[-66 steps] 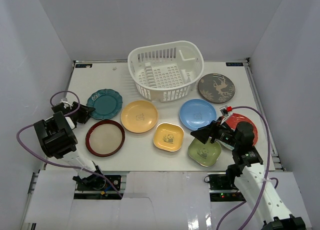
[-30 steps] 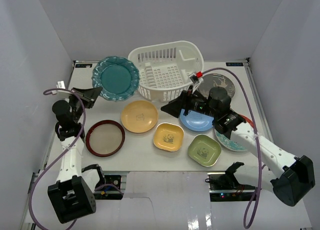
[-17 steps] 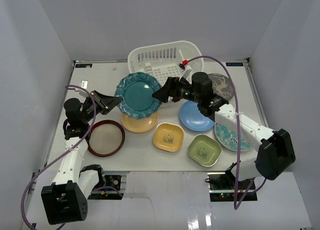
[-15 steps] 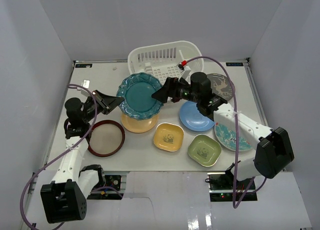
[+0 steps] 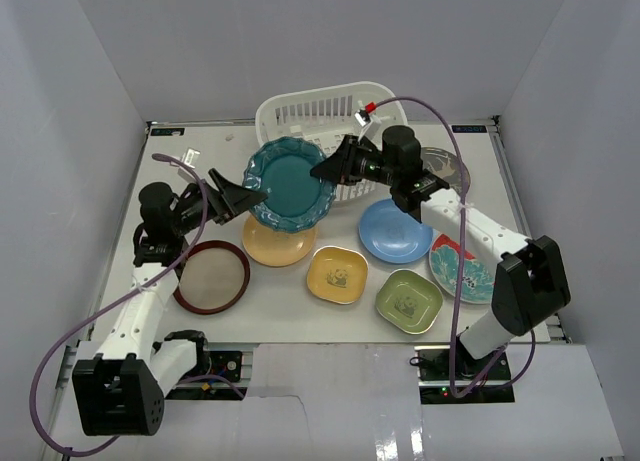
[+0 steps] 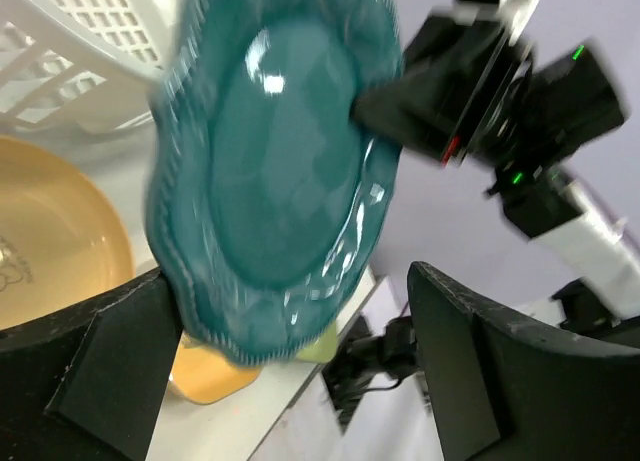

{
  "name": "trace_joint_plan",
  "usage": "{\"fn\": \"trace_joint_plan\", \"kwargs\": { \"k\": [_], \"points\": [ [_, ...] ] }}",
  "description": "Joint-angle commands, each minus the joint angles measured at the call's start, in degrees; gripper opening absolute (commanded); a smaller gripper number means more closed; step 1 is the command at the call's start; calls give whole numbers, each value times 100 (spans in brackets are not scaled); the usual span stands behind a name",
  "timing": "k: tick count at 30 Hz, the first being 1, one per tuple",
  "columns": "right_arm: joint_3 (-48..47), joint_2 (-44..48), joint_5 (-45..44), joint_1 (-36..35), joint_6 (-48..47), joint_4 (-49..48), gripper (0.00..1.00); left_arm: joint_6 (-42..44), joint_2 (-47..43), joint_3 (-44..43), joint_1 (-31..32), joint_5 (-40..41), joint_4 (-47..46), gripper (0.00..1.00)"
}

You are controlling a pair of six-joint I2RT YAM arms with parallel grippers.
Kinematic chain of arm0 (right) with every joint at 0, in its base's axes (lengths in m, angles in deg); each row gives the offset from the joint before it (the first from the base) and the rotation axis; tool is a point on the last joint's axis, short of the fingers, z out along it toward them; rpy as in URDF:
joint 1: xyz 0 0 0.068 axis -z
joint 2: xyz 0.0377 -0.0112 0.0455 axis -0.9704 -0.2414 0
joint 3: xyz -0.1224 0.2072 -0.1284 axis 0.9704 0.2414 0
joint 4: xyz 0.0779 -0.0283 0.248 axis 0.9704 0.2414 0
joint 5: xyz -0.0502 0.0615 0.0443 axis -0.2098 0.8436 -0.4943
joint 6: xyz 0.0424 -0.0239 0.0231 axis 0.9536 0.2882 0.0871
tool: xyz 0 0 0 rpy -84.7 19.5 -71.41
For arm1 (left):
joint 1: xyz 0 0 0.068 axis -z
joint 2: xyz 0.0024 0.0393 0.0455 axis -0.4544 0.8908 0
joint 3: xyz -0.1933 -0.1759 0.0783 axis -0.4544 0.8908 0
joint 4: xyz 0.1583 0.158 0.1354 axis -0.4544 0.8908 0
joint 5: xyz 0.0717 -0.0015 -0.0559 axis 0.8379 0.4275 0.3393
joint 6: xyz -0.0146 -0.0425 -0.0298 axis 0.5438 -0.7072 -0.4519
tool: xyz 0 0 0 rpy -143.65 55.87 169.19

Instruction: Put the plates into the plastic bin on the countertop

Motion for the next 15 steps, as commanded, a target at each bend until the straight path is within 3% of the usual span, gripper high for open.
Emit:
{"fn": "trace_joint_plan", "kwargs": {
  "k": [1, 3, 7, 15],
  "points": [
    [-1097, -71, -266, 399, 220, -806, 8, 1372, -292, -393, 468, 440, 1245, 98],
    [-1572, -370, -345, 567, 211, -709, 8, 1953, -362, -463, 626, 906, 1949, 98],
    [-2116, -836, -748, 927, -87, -349, 8, 2411, -389, -533, 899, 1943, 2390, 98],
    [-3206, -2153, -1295, 1227, -632, 168, 8, 2597, -318, -437, 1005, 2016, 2390, 98]
  ]
}}
